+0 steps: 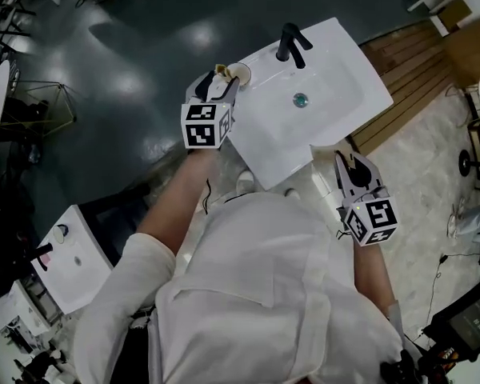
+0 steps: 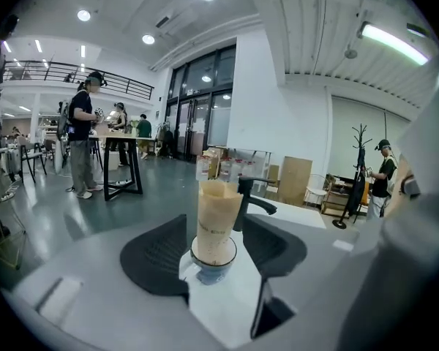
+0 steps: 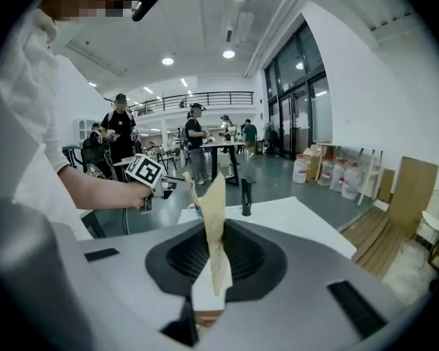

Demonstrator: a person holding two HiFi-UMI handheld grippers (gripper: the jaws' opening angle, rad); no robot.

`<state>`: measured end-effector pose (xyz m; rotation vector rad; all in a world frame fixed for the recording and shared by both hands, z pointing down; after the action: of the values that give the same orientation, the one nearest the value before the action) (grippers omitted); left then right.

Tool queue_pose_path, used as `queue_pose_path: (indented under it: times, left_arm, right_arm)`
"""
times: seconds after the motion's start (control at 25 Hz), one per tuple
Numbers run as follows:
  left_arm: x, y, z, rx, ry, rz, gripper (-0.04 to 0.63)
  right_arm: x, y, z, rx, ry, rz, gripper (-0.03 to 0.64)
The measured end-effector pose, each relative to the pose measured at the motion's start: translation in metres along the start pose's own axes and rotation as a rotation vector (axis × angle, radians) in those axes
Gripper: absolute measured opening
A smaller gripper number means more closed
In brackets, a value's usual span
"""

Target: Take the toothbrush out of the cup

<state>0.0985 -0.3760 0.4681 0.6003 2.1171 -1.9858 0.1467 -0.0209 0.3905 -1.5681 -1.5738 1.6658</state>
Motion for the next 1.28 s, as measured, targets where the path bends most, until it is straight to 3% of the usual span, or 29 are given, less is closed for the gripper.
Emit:
queue_pose_path:
  times: [0.24,0.36,0.6,1.28]
  left_arm:
    - [-0.009,-0.005,0.004,-0.012,-0.047,-0.009,0.217]
    - [-0.011,-0.004,0.003,-0.019,-0.064,-0.017,0.154]
    - [-0.014,-0.002,0.004,-0.038,-0.069,-0.019,0.090]
    - [0.010,0.029,0.002,-0.057,-0.013,-0.074,0.069]
  right_arm:
    - [0.003,-0.003,0.007,-0.021,-0.046,-0.004,0.039]
    - [0.005,-0.005,0.009,-0.029,-0.060,-0.002,0.038]
    - [0.004,-0.009,0.010,-0.044,-0.073,-0.001,0.038]
    - [0.011,-0.005,-0.004,-0.040,-0.038,-0.020,0.038]
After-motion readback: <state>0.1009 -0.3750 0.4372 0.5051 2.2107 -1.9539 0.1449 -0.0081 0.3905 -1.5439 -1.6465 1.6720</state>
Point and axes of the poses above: the fingertips, and each gripper's own axes: x backward along the fingers, z to its left, y out of its top, the point moved 8 cm from there along x, backward along the fingers, and after that the axes turned 13 degrees about -x, right-handed, at the moved point
